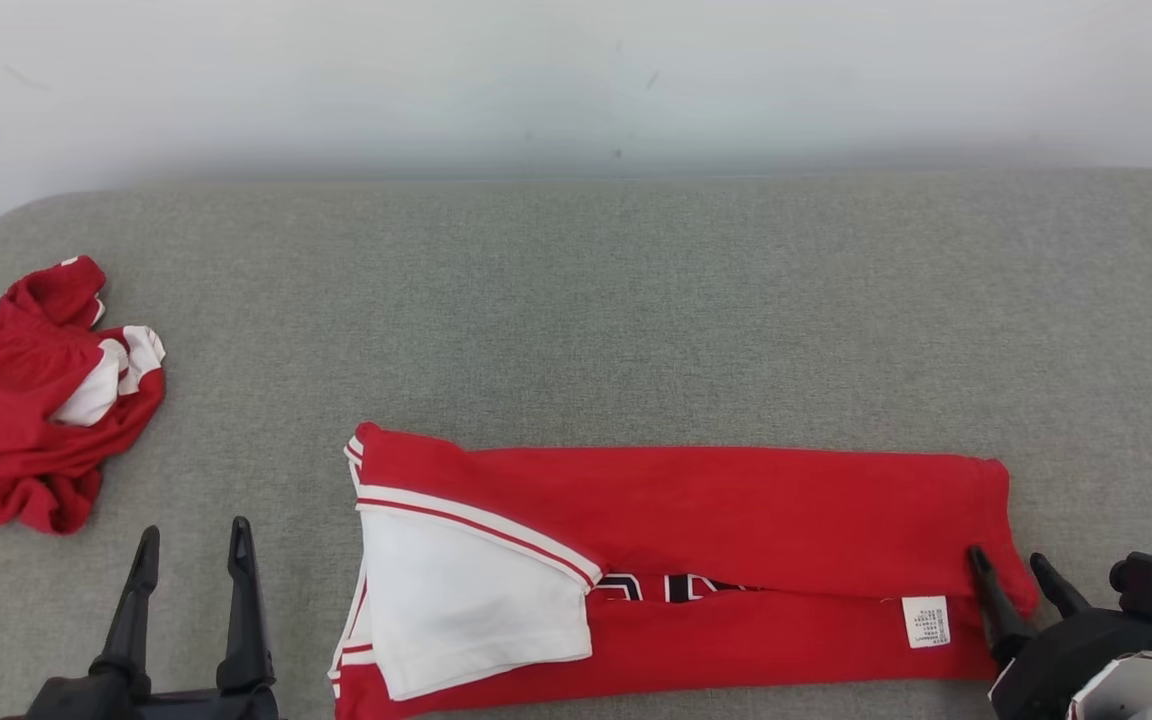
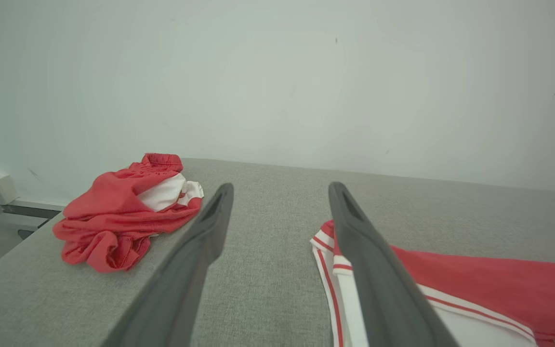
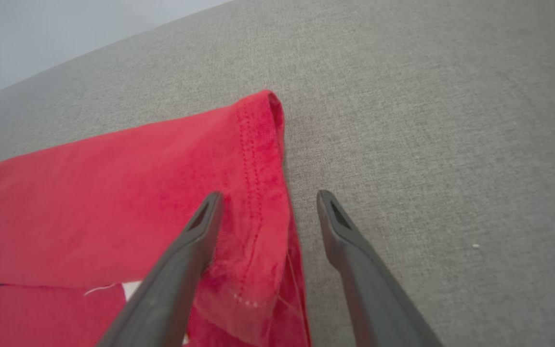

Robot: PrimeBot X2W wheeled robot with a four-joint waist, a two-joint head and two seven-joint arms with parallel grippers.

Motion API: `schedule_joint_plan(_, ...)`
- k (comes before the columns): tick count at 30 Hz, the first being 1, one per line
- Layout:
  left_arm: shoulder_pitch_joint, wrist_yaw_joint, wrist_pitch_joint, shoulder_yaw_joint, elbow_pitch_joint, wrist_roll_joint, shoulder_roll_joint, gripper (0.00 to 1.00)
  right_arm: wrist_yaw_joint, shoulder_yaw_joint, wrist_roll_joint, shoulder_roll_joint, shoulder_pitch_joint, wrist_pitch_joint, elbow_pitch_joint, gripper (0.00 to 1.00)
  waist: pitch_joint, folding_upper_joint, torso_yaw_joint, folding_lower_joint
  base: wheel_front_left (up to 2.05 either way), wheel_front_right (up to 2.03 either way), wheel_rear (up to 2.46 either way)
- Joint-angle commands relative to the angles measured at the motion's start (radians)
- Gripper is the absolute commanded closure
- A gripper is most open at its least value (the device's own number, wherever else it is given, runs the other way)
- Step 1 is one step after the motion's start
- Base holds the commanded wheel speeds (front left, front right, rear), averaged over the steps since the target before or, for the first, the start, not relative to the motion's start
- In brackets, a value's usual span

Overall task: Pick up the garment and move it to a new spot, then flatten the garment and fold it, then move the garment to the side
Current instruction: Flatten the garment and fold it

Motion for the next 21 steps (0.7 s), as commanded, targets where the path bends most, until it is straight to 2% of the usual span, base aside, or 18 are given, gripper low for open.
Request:
schedule_joint_plan(1, 0.010, -0.009, -0.003, 0.011, -0.003, 0.013, -0.011, 0.00, -0.002, 0.007, -0.003, 0.006, -0.014, 0.006, 0.019, 0.00, 0.001, 0.0000, 0.007, 0.0000, 0.00, 0.00, 0.00)
schedule_joint_plan(6, 0.012, -0.027, -0.003, 0.037, 0.008, 0.036, -0.038, 0.00, -0.002, 0.039, -0.002, 0.012, -0.034, 0.028, 0.081, 0.00, 0.000, 0.0000, 0.022, 0.0000, 0.00, 0.00, 0.00)
schedule_joint_plan(7, 0.013, -0.033, -0.003, 0.041, 0.010, 0.039, -0.042, 0.00, -0.002, 0.050, 0.006, 0.015, -0.036, 0.035, 0.086, 0.23, -0.001, 0.0000, 0.024, 0.0000, 0.00, 0.00, 0.00)
schedule_joint_plan(8, 0.015, -0.039, -0.003, 0.049, 0.013, 0.046, -0.049, 0.00, -0.002, 0.068, 0.017, 0.014, -0.037, 0.041, 0.094, 0.84, -0.002, 0.0000, 0.027, 0.0000, 0.00, 0.00, 0.00)
schedule_joint_plan(9, 0.016, -0.043, -0.003, 0.050, 0.016, 0.050, -0.051, 0.00, -0.002, 0.074, 0.024, 0.012, -0.038, 0.045, 0.098, 1.00, -0.003, 0.0000, 0.028, 0.0000, 0.00, 0.00, 0.00)
schedule_joint_plan(16, 0.022, -0.054, -0.003, 0.068, 0.021, 0.059, -0.062, 0.00, -0.003, 0.080, 0.046, -0.021, -0.063, 0.029, 0.130, 1.00, -0.015, 0.0000, 0.023, 0.0000, 0.00, 0.00, 0.00)
schedule_joint_plan(21, 0.029, -0.060, -0.003, 0.076, 0.022, 0.066, -0.067, 0.00, -0.003, 0.047, 0.052, -0.081, -0.088, -0.007, 0.166, 1.00, -0.026, 0.0000, 0.009, 0.0000, 0.00, 0.00, 0.00)
